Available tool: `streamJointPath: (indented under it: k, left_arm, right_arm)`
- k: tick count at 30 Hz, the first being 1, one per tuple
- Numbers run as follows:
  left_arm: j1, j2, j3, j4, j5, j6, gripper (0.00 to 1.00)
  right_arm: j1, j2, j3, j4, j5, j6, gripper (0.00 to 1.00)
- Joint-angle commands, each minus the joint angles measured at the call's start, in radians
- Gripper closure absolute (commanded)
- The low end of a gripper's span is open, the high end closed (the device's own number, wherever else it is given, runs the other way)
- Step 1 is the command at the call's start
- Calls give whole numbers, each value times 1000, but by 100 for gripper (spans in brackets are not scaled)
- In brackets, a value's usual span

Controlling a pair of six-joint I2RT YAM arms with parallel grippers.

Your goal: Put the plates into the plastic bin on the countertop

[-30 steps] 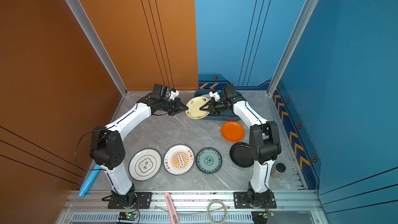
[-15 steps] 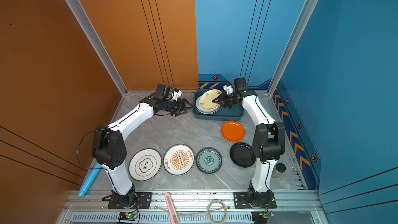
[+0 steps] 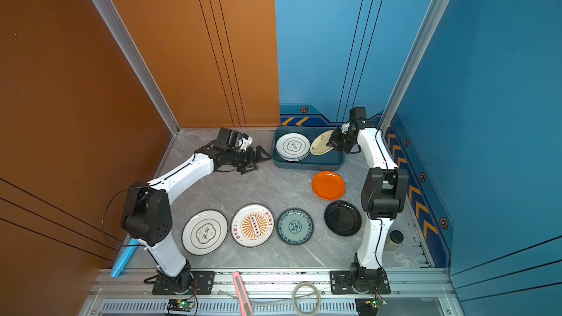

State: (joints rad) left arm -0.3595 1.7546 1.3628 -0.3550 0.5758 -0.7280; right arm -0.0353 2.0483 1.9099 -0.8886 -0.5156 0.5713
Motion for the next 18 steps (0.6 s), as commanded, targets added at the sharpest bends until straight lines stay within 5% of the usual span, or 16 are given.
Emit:
streamJointPath:
  k: [1,10,18]
  left_arm:
    - [10,-55,-42,42,-48,2,2]
    - [32,-137,-192,283,-46,-68,2]
    - [1,-72,-149,216,-70,-91,2]
  right_arm:
    - [-5,61,80,-99,84,-51,100]
    - [1,206,241,-176,155,-60,100]
    - [6,295,296,-202,155,-65,100]
